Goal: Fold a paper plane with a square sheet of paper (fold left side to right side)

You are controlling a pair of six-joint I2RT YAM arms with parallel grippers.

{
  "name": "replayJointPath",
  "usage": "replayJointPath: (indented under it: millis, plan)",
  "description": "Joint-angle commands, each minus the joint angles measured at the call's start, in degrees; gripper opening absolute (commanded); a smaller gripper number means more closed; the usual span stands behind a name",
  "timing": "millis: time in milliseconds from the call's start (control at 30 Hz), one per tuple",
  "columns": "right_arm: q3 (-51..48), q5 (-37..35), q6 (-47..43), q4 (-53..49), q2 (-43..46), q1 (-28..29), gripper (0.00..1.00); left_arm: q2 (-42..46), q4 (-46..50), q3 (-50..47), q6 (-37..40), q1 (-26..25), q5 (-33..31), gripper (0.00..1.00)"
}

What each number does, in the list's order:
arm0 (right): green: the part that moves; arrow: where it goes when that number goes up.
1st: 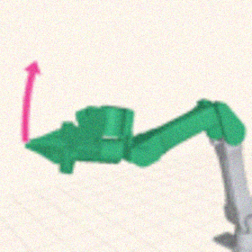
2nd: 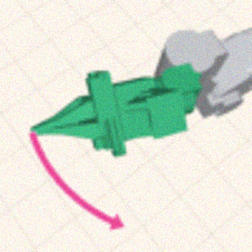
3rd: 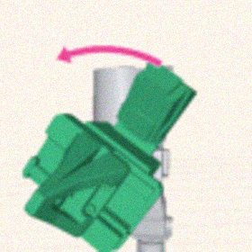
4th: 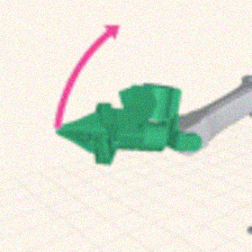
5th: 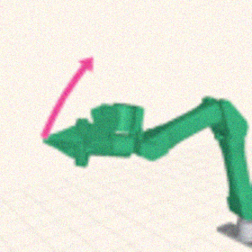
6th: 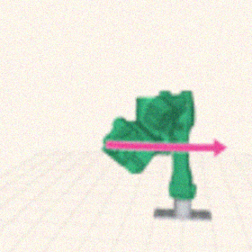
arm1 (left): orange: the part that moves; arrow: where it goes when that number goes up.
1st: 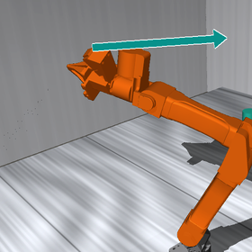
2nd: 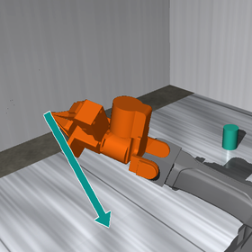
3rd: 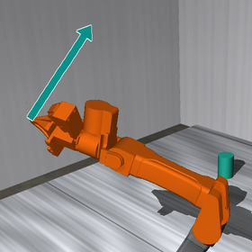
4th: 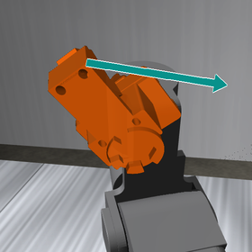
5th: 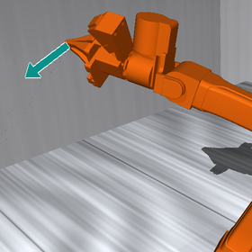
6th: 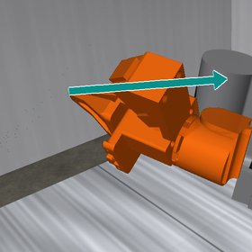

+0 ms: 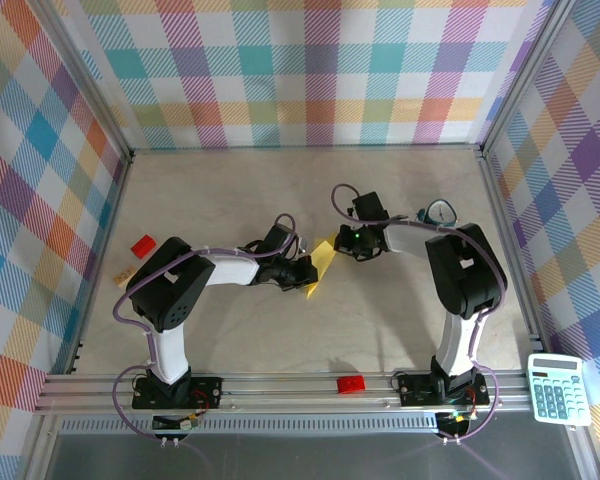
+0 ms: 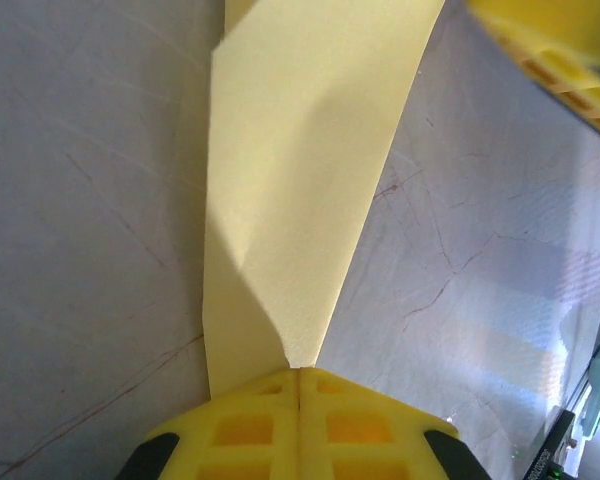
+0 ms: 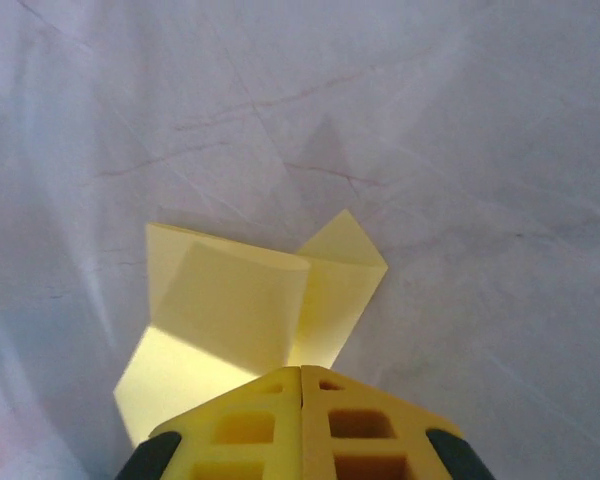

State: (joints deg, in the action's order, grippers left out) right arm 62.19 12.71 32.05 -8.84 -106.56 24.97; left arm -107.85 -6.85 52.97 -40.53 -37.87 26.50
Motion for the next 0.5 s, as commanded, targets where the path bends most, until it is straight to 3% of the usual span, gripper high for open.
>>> replayJointPath:
  millis: [0, 267, 467]
  plan:
    - [-1.4, 3.4, 0.1, 1.8, 4.2, 0.4, 0.04, -4.6, 10.2, -3.8, -0.6, -0.9, -5.3, 0.0]
    - [-1.5, 8.3, 2.4, 7.8, -0.4, 3.4, 0.05, -4.7, 10.8, -3.4, -0.4, -0.9, -5.4, 0.0]
    - [1.4, 6.6, 0.4, 7.1, -4.2, 2.3, 0.05, -4.7, 12.1, -3.2, -0.4, -0.9, -5.9, 0.0]
